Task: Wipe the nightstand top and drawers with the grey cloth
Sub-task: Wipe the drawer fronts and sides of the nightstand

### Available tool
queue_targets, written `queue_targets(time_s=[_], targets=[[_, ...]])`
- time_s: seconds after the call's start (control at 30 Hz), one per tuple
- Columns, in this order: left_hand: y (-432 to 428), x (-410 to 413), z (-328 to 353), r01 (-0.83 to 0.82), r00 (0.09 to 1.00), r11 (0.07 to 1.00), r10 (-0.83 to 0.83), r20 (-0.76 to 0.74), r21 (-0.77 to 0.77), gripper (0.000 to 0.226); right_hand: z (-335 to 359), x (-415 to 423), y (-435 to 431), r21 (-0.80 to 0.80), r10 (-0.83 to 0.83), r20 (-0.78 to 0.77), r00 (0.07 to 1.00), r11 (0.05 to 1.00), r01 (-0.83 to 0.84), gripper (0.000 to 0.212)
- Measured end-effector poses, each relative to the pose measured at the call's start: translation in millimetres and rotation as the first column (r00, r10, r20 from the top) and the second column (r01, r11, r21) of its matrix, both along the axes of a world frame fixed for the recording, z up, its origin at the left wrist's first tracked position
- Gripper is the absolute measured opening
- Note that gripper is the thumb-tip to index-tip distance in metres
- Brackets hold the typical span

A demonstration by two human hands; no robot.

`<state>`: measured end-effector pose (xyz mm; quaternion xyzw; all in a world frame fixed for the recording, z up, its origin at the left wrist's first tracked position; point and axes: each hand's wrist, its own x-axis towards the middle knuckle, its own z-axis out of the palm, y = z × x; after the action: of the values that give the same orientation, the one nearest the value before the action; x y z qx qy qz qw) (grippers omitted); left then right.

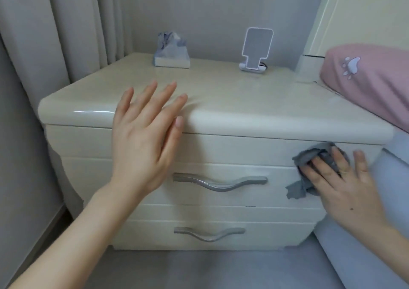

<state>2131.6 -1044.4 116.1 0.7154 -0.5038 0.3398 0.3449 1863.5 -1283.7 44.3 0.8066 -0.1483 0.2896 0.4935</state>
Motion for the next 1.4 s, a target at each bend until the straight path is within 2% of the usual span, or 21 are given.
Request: queue_targets(time_s=[0.1,0.17,0.3,0.4,0.47,0.57,0.67,0.77,0.87,0.93,1.0,1.1,1.13,1.2,1.23,1.27,1.3,1.37,1.4], targets=[[-8.8,-10.9,11.7,0.057,0.997,0.997,-0.055,-0.046,0.047,0.037,-16.1,-6.4,-7.2,0.097,0.017,0.013,1.0,0.995,-0.018,0.055],[-11.0,-18.2,24.4,0.087,0.993,0.995,-0.083,-0.085,0.043,0.037,-12.0,21.0,6.7,0.132,0.133,0.038,0.99,0.982,-0.137,0.046],[-24.1,-39.5,48.3,0.153,0.988,0.984,-0.149,-0.047,0.087,0.041,16.6,103.8,57.4,0.092,0.383,0.018,0.924,0.919,-0.383,0.044],[-44.3,-60.5,61.8,0.262,0.964,0.96,-0.256,-0.071,0.095,0.042,27.1,108.9,60.8,0.123,0.448,-0.006,0.894,0.888,-0.444,0.044],[-60.3,-76.6,68.6,0.313,0.949,0.943,-0.307,-0.068,0.108,0.04,15.3,77.9,40.3,0.182,0.372,0.061,0.926,0.908,-0.377,0.047],[-87.8,-98.9,72.3,0.341,0.94,0.915,-0.336,-0.06,0.215,0.038,-31.8,9.0,-6.4,0.231,0.133,0.139,0.981,0.959,-0.163,0.048],[-116.9,-117.6,70.6,0.331,0.942,0.888,-0.33,-0.06,0.318,0.038,-72.7,-31.4,-16.0,0.393,0.002,0.217,0.976,0.915,-0.089,0.047],[-139.8,-129.5,70.4,0.312,0.945,0.881,-0.325,-0.025,0.355,0.036,-59.1,-4.8,0.6,0.515,-0.082,0.438,0.895,0.839,-0.175,0.044],[-162.4,-133.9,77.7,0.308,0.942,0.881,-0.335,0.015,0.359,0.034,1.3,25.4,2.4,0.425,-0.068,0.689,0.722,0.845,-0.326,0.049],[-174.8,-135.3,80.4,0.293,0.949,0.885,-0.316,0.004,0.363,0.034,16.6,31.4,-1.4,0.385,-0.071,0.716,0.694,0.87,-0.309,0.054],[-183.6,-135.7,77.2,0.296,0.949,0.869,-0.316,-0.015,0.396,0.035,-4.7,32.6,-5.6,0.388,-0.059,0.707,0.705,0.866,-0.316,0.057],[-190.1,-134.3,71.1,0.306,0.937,0.828,-0.35,0.008,0.47,0.042,-82.6,25.0,1.5,0.553,-0.2,0.658,0.726,0.783,-0.285,0.044],[-190.8,-133.0,70.7,0.304,0.935,0.826,-0.354,0.017,0.474,0.043,-108.3,19.2,8.1,0.64,-0.286,0.62,0.73,0.723,-0.26,0.038],[-191.1,-130.8,69.3,0.295,0.937,0.825,-0.349,0.024,0.482,0.045,-143.1,10.7,23.6,0.824,-0.452,0.505,0.736,0.507,-0.254,0.04],[-191.4,-130.2,68.8,0.291,0.938,0.819,-0.346,0.022,0.495,0.047,-145.4,10.0,28.2,0.867,-0.499,0.467,0.73,0.42,-0.268,0.042],[-191.8,-130.6,68.1,0.286,0.938,0.809,-0.345,0.023,0.513,0.049,-137.7,11.3,28.5,0.866,-0.519,0.485,0.704,0.399,-0.302,0.045],[-191.9,-131.2,67.1,0.279,0.937,0.801,-0.347,0.032,0.529,0.049,-121.0,14.3,24.4,0.822,-0.498,0.559,0.663,0.44,-0.362,0.047],[-192.0,-132.4,66.6,0.273,0.932,0.805,-0.357,0.062,0.527,0.047,-68.3,21.9,5.7,0.629,-0.343,0.757,0.557,0.615,-0.476,0.045],[-191.3,-132.9,67.5,0.282,0.932,0.815,-0.359,0.059,0.507,0.043,-40.5,23.8,-5.1,0.528,-0.238,0.812,0.532,0.688,-0.498,0.044]])
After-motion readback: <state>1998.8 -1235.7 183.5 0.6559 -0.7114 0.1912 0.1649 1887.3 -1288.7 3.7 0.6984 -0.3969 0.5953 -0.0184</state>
